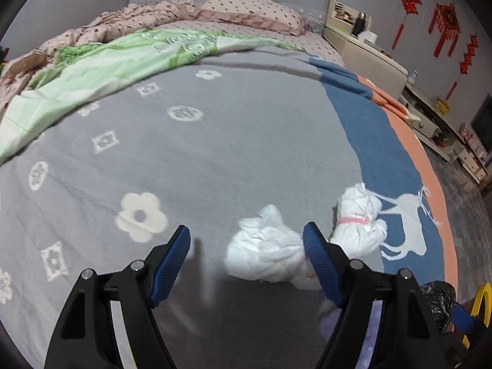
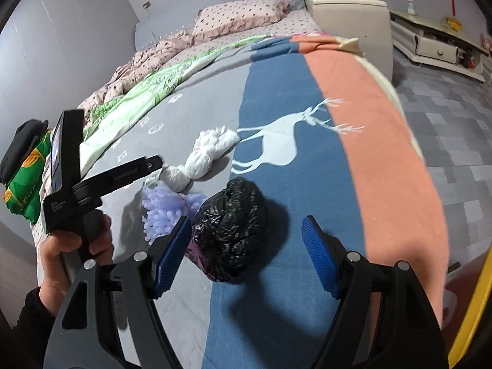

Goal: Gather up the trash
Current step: 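Grasp the white tissue bundle with the left tool while the right tool grasps the black plastic bag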

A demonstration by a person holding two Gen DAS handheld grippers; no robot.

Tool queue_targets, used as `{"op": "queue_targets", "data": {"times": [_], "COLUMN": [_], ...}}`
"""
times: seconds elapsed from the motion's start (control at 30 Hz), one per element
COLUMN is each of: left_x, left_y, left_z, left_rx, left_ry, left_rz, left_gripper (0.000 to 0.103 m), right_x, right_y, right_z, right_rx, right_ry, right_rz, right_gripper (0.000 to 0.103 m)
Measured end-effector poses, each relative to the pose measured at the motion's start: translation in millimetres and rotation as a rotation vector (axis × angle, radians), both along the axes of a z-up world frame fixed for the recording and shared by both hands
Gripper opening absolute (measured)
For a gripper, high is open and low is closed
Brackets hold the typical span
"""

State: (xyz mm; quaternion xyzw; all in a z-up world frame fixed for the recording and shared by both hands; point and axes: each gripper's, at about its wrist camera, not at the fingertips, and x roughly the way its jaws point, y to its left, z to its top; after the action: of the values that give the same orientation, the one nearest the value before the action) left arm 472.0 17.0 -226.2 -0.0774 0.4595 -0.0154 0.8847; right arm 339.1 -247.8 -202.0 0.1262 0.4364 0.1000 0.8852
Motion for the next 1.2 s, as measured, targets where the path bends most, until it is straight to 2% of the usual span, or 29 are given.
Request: {"op": "queue_targets", "data": {"times": [0.1, 0.23, 0.33, 0.4, 0.5, 0.63, 0.7, 0.97, 1.2], "left_x": [1, 2, -6, -11, -16, -19, -18, -27, -49], "left_y": [-8, -13, -20, -25, -31, -31, -26, -5, 12], "left_z": [-5, -6, -7, -6, -5, -4, -3, 11, 35], "left_rx": [0.012, -0.026, -0.010, -0.013, 0.008, 0.011, -0.013, -0.059, -0.048], "left_ry": [-0.010, -0.010, -0.033, -0.046, -0.066, -0.082, -0.079, -0.092, -0.134], "left_rz": [-0.028, -0.055, -0.088, -0.114, -0.129, -0.119, -0.109, -0.068, -0.052], "left_gripper": [0.067, 0.052, 0.047, 0.044, 0.035, 0.026, 0.023, 0.020, 0.020], "right_x": [5, 12, 16, 18, 17, 15, 12, -7, -39], "right_y": [6, 11, 11, 14, 18, 18, 16, -1, -17], "right_z": [-8, -15, -19, -22, -24, -23, -19, 0, 32], "right_rx": [-0.003, 0.002, 0.013, 0.024, 0.028, 0.036, 0.040, 0.071, 0.113], "right_ry": [0.018, 0.027, 0.035, 0.043, 0.046, 0.047, 0.043, 0.006, -0.044], "right_rz": [0.020, 0.028, 0.033, 0.043, 0.058, 0.052, 0.052, 0.018, 0.011], "right_gripper": [0.068, 0.065, 0.063, 0.055, 0.047, 0.039, 0.035, 0.033, 0.033]}}
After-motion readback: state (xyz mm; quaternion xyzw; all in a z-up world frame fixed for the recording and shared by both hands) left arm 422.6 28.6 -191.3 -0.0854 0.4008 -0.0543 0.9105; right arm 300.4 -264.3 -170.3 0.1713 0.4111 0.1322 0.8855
